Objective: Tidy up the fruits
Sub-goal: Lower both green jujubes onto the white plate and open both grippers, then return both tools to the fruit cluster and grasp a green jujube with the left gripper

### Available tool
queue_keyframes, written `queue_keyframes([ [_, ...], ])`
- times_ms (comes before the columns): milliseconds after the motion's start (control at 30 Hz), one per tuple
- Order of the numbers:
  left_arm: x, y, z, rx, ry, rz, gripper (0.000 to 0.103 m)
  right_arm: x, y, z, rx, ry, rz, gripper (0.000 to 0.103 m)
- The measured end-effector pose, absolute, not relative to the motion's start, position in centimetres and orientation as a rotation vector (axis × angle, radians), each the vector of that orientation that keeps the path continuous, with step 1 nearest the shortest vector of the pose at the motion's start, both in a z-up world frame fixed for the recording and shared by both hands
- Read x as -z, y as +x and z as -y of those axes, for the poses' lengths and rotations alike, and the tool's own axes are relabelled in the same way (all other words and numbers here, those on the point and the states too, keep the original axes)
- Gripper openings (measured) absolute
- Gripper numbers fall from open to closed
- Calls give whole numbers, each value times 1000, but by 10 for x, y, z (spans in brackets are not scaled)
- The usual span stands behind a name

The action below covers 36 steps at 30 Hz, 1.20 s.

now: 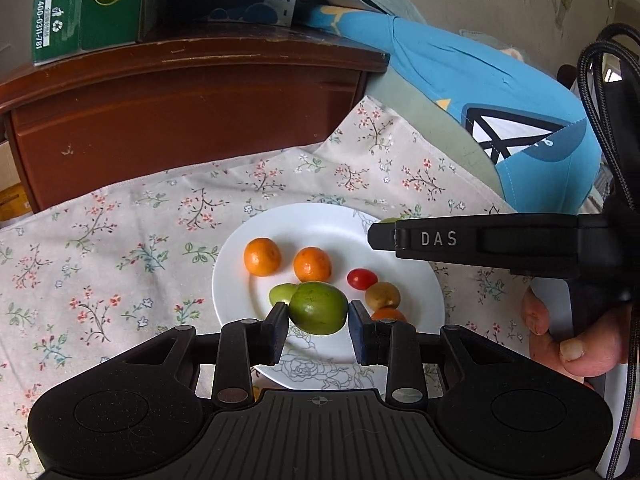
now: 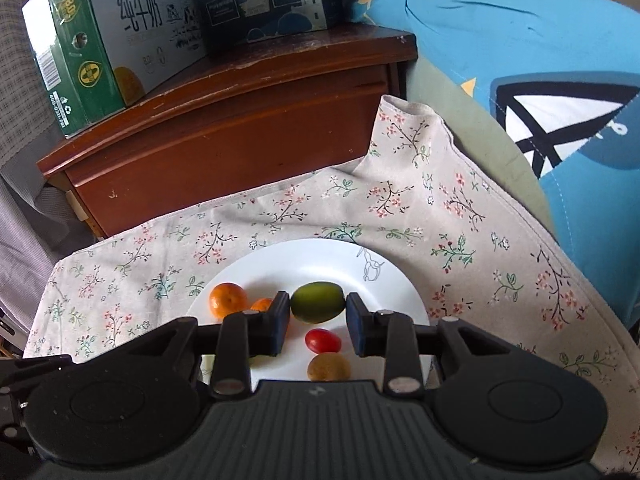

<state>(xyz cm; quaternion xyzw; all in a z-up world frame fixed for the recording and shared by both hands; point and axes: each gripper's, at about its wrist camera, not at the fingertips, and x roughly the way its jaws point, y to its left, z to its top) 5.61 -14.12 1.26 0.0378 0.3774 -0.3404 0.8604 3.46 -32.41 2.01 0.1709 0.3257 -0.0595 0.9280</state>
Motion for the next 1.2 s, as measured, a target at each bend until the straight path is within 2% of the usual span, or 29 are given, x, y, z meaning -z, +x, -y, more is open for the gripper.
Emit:
queue_keyframes([
  [500, 4, 72, 155, 714, 35, -832, 32, 0, 63, 333, 134, 361, -723, 32],
  [700, -8, 70, 152, 676, 36, -793, 57, -1, 64, 335, 128, 382, -709, 33],
  [733, -10, 70, 151, 662, 37, -792, 67, -2, 63, 335, 124, 386, -704, 34],
  [767, -13, 70, 148, 652, 32, -786, 70, -3, 63, 336, 120, 394, -697, 38],
  [867, -22, 70, 139, 644, 17, -776, 71, -9, 60, 337, 113, 403, -671, 45],
  [967, -33, 69, 129, 612, 14, -762, 79, -15, 56, 337, 98, 404, -654, 48],
  [1033, -41, 68, 120, 598, 13, -745, 79, -18, 52, 338, 92, 414, -647, 51],
  [1200, -55, 67, 100, 554, 17, -747, 83, -25, 36, 341, 88, 433, -638, 52],
])
